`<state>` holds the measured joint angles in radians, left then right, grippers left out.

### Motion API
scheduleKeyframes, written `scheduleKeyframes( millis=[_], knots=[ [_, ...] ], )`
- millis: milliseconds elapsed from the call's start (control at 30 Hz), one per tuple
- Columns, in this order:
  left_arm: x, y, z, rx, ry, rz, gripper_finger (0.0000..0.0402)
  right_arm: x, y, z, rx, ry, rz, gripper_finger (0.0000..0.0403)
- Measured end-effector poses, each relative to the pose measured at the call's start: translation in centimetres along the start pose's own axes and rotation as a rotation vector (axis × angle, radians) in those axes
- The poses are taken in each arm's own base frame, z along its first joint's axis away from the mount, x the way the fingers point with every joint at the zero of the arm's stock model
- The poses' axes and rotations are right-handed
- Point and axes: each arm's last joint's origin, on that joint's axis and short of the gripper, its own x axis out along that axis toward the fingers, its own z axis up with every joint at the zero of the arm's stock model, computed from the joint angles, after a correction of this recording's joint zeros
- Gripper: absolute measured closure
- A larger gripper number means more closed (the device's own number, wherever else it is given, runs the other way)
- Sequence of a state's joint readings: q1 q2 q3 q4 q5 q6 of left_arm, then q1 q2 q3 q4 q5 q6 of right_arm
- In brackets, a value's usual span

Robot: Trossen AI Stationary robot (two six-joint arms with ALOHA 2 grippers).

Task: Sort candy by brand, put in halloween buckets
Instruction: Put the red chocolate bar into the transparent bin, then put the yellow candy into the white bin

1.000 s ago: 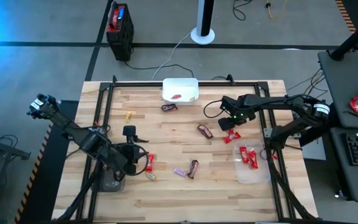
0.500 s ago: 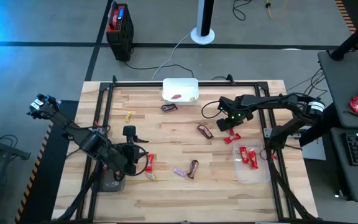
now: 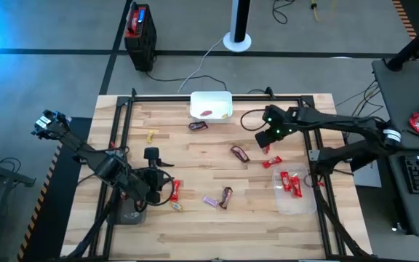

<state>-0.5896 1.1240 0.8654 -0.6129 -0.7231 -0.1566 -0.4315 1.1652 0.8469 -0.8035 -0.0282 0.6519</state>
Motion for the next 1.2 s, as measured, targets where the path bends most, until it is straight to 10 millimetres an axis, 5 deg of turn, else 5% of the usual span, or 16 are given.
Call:
scheduleKeyframes(
  millis=[267, 433, 600, 967, 1200],
  knots=[
    [0.1, -0.1, 0.1, -0.037, -0.006, -0.013, 0.0211, -4.1, 5.1, -4.5, -0.124, 0.153, 0.298, 0.0393],
    [0.1, -0.2, 0.2, -0.063, -0.015, -0.059, 0.0211, -4.9, 6.3, -9.2, -0.106, 0.388, 0.064, 0.0393],
    [0.3, -0.4, 0.3, -0.064, -0.011, -0.061, 0.0211, -5.1, 6.4, -12.1, -0.030, 0.418, -0.233, 0.0392],
    [0.4, -0.8, 0.3, -0.132, 0.009, -0.136, 0.0211, -3.0, 7.2, -13.7, -0.064, 0.412, -0.380, 0.0302],
    [0.4, -1.1, 0.2, -0.296, 0.060, -0.252, 0.0211, -2.6, 7.8, -13.1, -0.127, 0.230, -0.331, 0.0257]
  ],
)
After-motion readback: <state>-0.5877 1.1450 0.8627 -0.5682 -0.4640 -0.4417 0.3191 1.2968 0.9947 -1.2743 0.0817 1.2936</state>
